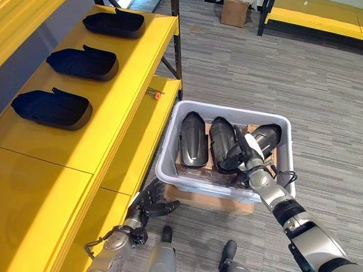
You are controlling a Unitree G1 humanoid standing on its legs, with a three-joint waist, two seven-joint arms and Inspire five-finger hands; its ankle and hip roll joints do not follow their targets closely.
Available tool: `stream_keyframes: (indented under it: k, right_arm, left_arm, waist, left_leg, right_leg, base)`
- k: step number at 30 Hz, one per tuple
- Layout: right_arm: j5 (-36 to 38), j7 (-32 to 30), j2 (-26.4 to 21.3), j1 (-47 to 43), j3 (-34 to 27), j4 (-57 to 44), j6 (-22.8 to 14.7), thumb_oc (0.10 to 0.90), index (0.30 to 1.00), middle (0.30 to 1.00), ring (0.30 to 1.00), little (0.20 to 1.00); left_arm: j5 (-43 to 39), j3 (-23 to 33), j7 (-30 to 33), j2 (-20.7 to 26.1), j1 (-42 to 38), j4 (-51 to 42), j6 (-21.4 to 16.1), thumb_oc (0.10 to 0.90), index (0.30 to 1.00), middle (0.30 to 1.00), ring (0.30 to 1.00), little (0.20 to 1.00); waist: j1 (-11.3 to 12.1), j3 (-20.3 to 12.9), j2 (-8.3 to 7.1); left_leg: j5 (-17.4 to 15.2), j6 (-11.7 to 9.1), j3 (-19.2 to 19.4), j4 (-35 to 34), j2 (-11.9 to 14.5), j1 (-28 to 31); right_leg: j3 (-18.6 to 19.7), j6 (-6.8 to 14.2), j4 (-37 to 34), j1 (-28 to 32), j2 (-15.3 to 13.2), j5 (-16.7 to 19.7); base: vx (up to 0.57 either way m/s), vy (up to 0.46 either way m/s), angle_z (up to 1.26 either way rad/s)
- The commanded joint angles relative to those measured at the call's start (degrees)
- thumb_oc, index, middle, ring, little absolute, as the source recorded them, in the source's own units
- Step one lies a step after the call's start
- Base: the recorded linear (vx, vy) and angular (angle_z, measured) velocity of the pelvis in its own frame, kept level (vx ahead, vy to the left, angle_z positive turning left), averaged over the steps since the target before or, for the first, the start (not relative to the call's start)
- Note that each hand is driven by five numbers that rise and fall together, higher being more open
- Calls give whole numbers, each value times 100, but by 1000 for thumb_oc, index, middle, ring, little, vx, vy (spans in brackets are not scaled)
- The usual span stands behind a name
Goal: Move parts from the plastic box to the shelf.
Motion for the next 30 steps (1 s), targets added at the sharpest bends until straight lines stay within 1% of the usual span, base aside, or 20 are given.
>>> stream_keyframes:
  k: [1, 4, 11, 15, 20, 22, 30]
  right_arm:
    - [84, -314, -1, -849, -14, -48, -367, 900, 1000, 1000, 1000, 1000]
    - [78, -310, 66, -826, 24, 70, -351, 900, 1000, 1000, 1000, 1000]
    - [23, -435, 168, -1015, 70, 704, -277, 900, 1000, 1000, 1000, 1000]
    - [-156, -534, 117, -1186, 110, 821, -217, 900, 1000, 1000, 1000, 1000]
    - [-190, -603, 76, -1285, 106, 1024, -192, 900, 1000, 1000, 1000, 1000]
    - [-298, -650, 58, -1407, 148, 1250, -106, 900, 1000, 1000, 1000, 1000]
    - [-424, -724, 35, -1634, 203, 1557, -67, 900, 1000, 1000, 1000, 1000]
  left_arm:
    - [-148, -107, 19, 347, -110, -663, -586, 900, 1000, 1000, 1000, 1000]
    - [-167, -103, 51, 346, -102, -689, -587, 900, 1000, 1000, 1000, 1000]
    - [-178, -146, 94, 412, -102, -740, -625, 900, 1000, 1000, 1000, 1000]
    - [-150, -158, 139, 432, -126, -741, -644, 900, 1000, 1000, 1000, 1000]
    - [-123, -175, 189, 445, -184, -697, -672, 900, 1000, 1000, 1000, 1000]
    - [-139, -191, 216, 451, -209, -718, -676, 900, 1000, 1000, 1000, 1000]
    - [-148, -224, 250, 484, -237, -743, -709, 900, 1000, 1000, 1000, 1000]
  waist:
    - [6, -134, -210]
    - [16, -123, -209]
    - [48, -54, -204]
    - [45, -12, -203]
    - [44, 34, -195]
    - [41, 67, -189]
    - [29, 101, -178]
  left_leg:
    - [-49, -100, -468, 506, 191, -506]
    - [-62, -93, -463, 533, 192, -521]
    - [-71, -87, -493, 590, 173, -602]
    - [-78, -83, -488, 627, 175, -657]
    - [-88, -74, -495, 655, 164, -700]
    - [-88, -70, -484, 668, 164, -726]
    - [-104, -62, -486, 728, 156, -812]
  right_leg:
    - [176, 335, 410, 490, -638, -492]
    - [170, 338, 413, 478, -640, -489]
    - [160, 342, 418, 451, -644, -476]
    - [180, 334, 431, 402, -651, -466]
    - [189, 331, 461, 347, -650, -467]
    - [205, 332, 474, 309, -649, -458]
    - [219, 332, 521, 233, -655, -458]
  base:
    - [0, 0, 0]
    - [0, 0, 0]
    - [0, 0, 0]
    - [0, 0, 0]
    - [0, 0, 0]
    - [0, 0, 0]
    - [0, 1, 0]
